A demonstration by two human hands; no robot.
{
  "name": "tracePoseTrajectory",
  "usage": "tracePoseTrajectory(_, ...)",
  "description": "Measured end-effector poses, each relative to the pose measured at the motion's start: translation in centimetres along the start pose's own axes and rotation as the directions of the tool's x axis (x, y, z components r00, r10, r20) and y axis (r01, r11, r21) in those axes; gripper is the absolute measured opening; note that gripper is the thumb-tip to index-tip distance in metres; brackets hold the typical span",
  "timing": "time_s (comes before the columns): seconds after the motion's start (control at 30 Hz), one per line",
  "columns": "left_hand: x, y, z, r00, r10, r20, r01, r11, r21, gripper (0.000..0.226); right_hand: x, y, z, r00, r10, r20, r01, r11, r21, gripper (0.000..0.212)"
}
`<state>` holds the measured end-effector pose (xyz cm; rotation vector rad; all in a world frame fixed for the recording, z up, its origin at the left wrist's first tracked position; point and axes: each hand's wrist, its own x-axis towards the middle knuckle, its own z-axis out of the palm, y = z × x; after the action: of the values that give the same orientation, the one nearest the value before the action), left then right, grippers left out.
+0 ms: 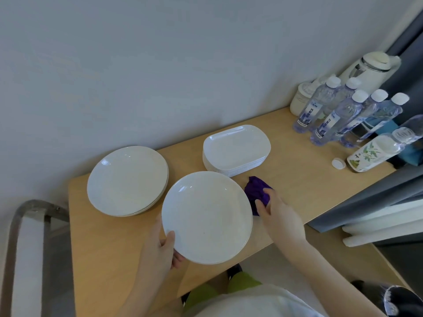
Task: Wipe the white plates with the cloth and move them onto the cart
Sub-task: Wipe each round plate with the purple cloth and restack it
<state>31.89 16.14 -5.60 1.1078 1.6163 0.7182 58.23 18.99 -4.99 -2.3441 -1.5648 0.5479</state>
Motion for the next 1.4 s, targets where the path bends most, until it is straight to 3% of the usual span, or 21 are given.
tracePoseTrajectory(0.1,0.1,-0.3,0.1,1.000,-0.007,-0.023,0.007,1.000,-0.007,0.043,2.5,1.9,0.4,0.999,-0.019,0.034,0.027,0.971,-0.237,0.059)
tracePoseTrajectory(0.17,0.2,-0.5,0.2,0.999,-0.015,-0.037,0.015,1.000,-0.011,0.046,3.6,2.8,1.1,0.991,0.030,0.134,0.005,0.967,-0.256,0.067)
tracePoseTrajectory(0.27,0.2,-0.5,0.4,0.998,-0.022,-0.050,0.022,1.000,-0.013,0.048,4.5,3.8,2.0,0.988,0.023,0.155,-0.010,0.997,-0.081,0.056)
tracePoseTrajectory(0.37,0.2,-0.4,0.5,0.997,-0.025,-0.070,0.025,1.000,0.000,0.047,4.8,4.0,1.8,0.997,0.050,0.065,-0.062,0.978,0.200,0.033)
tracePoseTrajectory(0.53,0.1,-0.2,0.7,0.996,-0.012,-0.092,0.015,1.000,0.027,0.048,4.0,1.9,-1.6,0.974,0.158,-0.160,-0.018,0.766,0.643,0.017)
tracePoseTrajectory(0.73,-0.1,-0.1,0.9,0.992,-0.020,-0.121,0.029,0.997,0.071,0.045,0.6,-3.7,-4.6,0.980,-0.025,-0.195,0.174,0.579,0.796,0.017)
tracePoseTrajectory(0.87,0.1,0.0,0.8,0.992,-0.052,-0.112,0.059,0.996,0.063,0.042,-1.9,-6.8,-0.9,0.983,-0.182,-0.005,0.124,0.651,0.749,0.016)
tracePoseTrajectory(0.97,-0.1,0.3,0.7,0.996,-0.033,-0.082,0.035,0.999,0.020,0.038,-3.1,-8.4,1.9,0.949,-0.316,0.004,0.263,0.799,0.541,0.017)
tracePoseTrajectory(1.13,0.4,0.3,0.1,0.989,-0.149,-0.006,0.147,0.980,-0.131,0.035,-4.9,-7.9,4.9,0.834,-0.527,0.166,0.464,0.831,0.308,0.034)
tracePoseTrajectory(1.23,0.5,0.1,0.0,0.990,-0.142,0.007,0.142,0.978,-0.152,0.044,-4.2,-6.5,4.2,0.821,-0.523,0.227,0.462,0.844,0.274,0.036)
tracePoseTrajectory(1.4,0.9,-0.4,0.0,0.985,-0.169,0.029,0.171,0.975,-0.141,0.053,-2.2,-4.1,2.6,0.896,-0.398,0.197,0.382,0.917,0.116,0.040)
